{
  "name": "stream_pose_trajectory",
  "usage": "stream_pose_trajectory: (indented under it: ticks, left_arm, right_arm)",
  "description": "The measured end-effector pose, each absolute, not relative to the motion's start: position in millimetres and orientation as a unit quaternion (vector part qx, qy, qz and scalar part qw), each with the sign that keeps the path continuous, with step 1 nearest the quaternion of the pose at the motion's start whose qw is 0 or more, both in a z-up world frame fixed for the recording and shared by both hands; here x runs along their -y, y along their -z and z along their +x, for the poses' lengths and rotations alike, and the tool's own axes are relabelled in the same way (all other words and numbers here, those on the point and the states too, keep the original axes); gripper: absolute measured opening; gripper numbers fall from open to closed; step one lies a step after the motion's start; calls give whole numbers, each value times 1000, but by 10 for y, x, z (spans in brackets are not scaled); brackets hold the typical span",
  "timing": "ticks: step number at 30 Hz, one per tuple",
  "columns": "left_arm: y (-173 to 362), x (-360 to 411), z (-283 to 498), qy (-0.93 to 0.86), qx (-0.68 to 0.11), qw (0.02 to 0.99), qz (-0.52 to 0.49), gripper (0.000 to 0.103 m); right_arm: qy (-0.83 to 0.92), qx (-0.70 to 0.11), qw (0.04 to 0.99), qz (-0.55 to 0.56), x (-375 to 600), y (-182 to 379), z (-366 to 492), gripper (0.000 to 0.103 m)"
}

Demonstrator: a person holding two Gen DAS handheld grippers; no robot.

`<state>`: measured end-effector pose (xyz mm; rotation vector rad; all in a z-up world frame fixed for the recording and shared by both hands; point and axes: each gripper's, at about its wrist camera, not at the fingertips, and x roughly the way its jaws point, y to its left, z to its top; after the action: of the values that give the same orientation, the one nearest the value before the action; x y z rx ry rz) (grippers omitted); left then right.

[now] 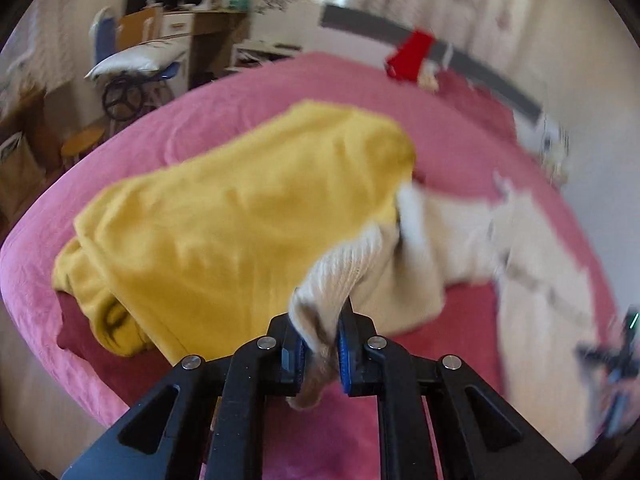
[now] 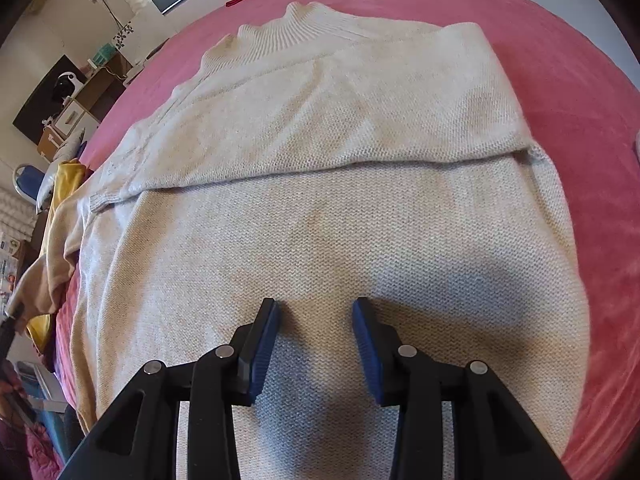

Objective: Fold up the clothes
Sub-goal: 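Grasp the other sleeve cuff with the left tool, then fold the held sleeve across the sweater body with the left tool, release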

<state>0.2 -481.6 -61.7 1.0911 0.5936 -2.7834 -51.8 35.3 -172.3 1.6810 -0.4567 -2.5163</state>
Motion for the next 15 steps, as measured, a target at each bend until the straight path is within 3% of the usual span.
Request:
stream_pose_trajectory:
  ticks: [10,15]
  left_arm:
    - [-885,5447,-37,920,-347,40,179,14]
    - [-1157,5427,-169,924,-329,35,192,15]
  right_arm:
    - [804,214,56,552,-773,1748,-551,39]
    - [803,230,96,542,-565,1608,-860,41]
